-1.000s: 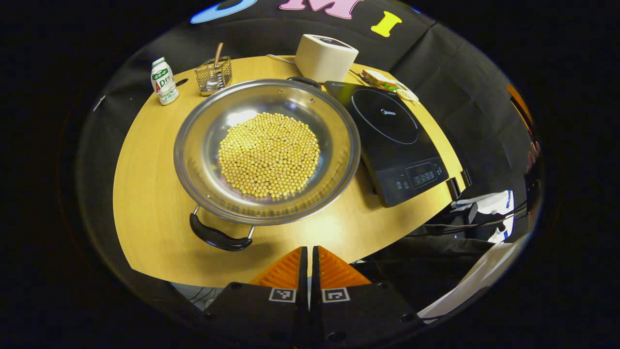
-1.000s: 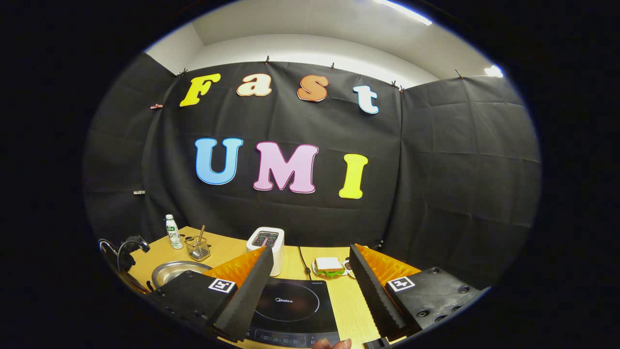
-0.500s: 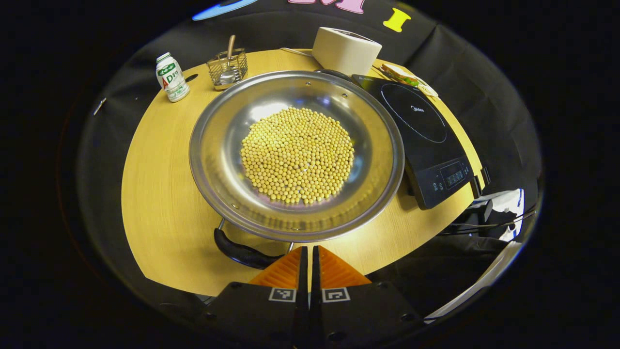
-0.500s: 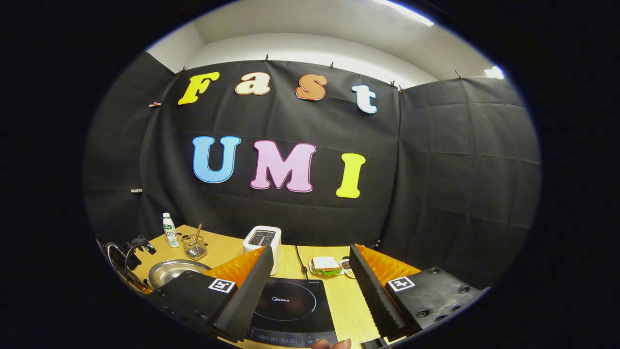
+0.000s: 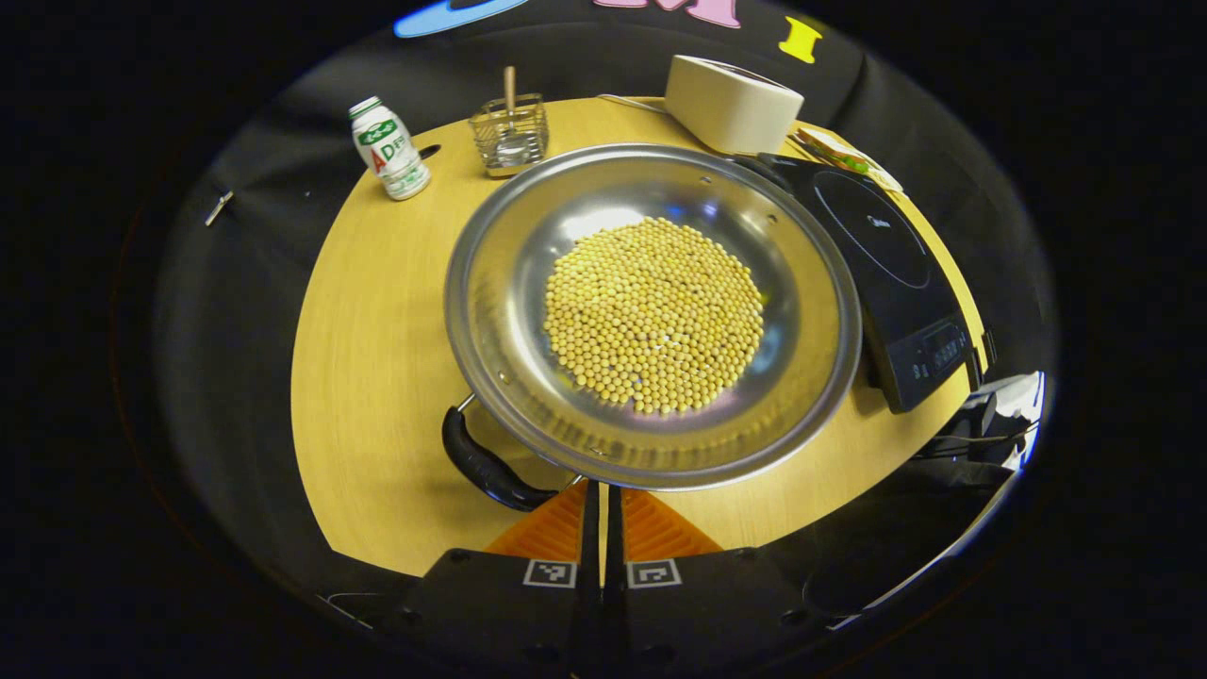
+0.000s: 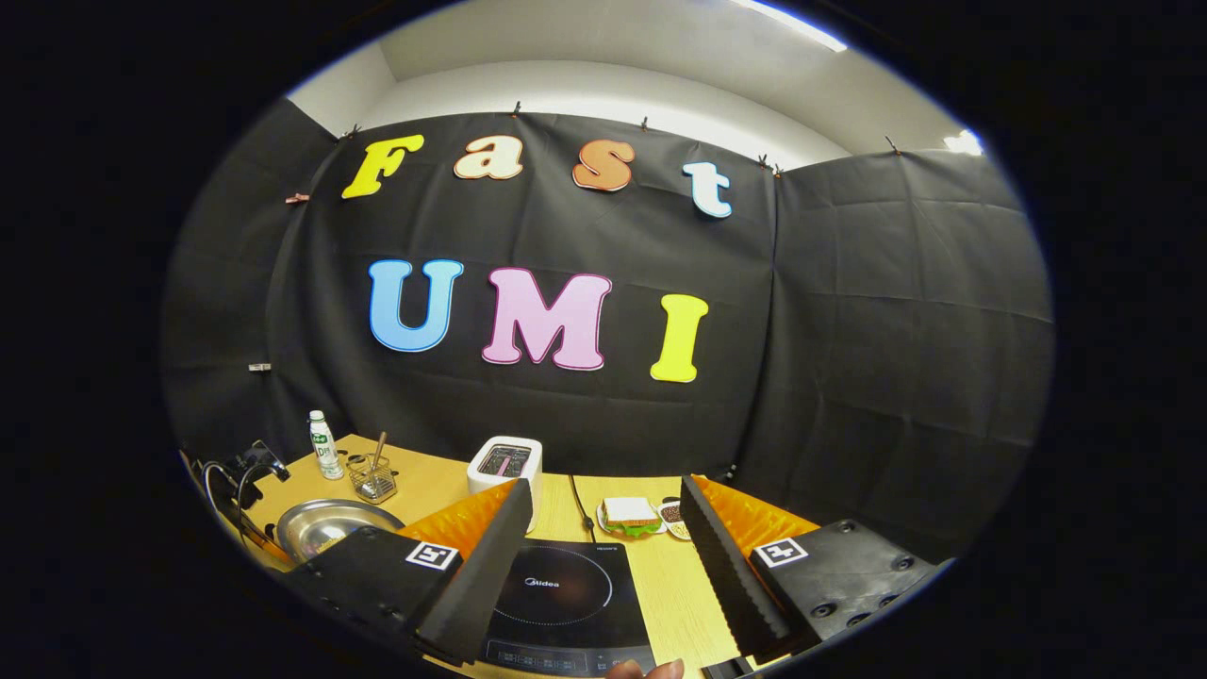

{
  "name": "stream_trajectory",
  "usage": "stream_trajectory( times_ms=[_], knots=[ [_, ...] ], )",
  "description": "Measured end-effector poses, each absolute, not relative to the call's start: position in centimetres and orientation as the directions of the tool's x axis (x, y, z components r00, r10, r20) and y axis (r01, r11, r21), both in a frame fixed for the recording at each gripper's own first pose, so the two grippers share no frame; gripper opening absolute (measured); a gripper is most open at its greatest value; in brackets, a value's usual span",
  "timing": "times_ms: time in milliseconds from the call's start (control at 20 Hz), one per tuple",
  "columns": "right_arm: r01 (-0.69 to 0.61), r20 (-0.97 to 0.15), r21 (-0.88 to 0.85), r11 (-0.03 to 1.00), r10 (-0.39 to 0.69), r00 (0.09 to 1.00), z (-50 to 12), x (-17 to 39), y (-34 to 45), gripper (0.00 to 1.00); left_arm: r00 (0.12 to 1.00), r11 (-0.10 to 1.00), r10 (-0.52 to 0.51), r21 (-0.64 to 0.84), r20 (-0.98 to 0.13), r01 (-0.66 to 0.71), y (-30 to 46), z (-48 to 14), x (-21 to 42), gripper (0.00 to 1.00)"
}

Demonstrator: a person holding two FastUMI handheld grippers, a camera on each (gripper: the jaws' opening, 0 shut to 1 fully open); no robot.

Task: First push the handle of the pot to place it horizontally, then grasp the pot with both hands and set it on the induction cooktop.

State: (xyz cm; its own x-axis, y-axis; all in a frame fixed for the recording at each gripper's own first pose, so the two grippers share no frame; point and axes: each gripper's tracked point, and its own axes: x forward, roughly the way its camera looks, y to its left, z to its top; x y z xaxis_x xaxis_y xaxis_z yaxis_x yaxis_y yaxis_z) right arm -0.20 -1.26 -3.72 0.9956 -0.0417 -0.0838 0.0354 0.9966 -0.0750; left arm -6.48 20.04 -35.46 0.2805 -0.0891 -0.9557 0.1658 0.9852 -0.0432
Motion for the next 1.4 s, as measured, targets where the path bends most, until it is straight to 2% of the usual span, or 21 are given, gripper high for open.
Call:
stream_trajectory(
  times_ms=[350,950,1150,1400],
  knots=[
    [0.037,-0.102,-0.093,0.995,-0.046,0.994,-4.6,0.4,-0.9,0.98,0.348,1.000,0.021,0.026,-0.937,0.011,26.1,-35.7,-3.1,0.05],
    [-0.014,-0.138,-0.120,0.993,-0.002,0.990,-5.9,1.7,1.8,0.98,0.440,0.993,0.093,0.048,-0.893,-0.112,31.3,-36.2,3.2,0.05],
    [-0.056,-0.178,-0.107,0.993,0.037,0.983,-7.1,1.6,3.6,0.98,0.501,0.992,0.064,0.000,-0.863,-0.126,31.0,-35.4,2.8,0.07],
    [-0.125,-0.258,-0.047,0.991,0.109,0.960,-9.6,2.3,6.8,0.98,0.612,0.991,0.116,0.047,-0.782,-0.127,32.9,-32.5,2.1,0.05]
  ],
)
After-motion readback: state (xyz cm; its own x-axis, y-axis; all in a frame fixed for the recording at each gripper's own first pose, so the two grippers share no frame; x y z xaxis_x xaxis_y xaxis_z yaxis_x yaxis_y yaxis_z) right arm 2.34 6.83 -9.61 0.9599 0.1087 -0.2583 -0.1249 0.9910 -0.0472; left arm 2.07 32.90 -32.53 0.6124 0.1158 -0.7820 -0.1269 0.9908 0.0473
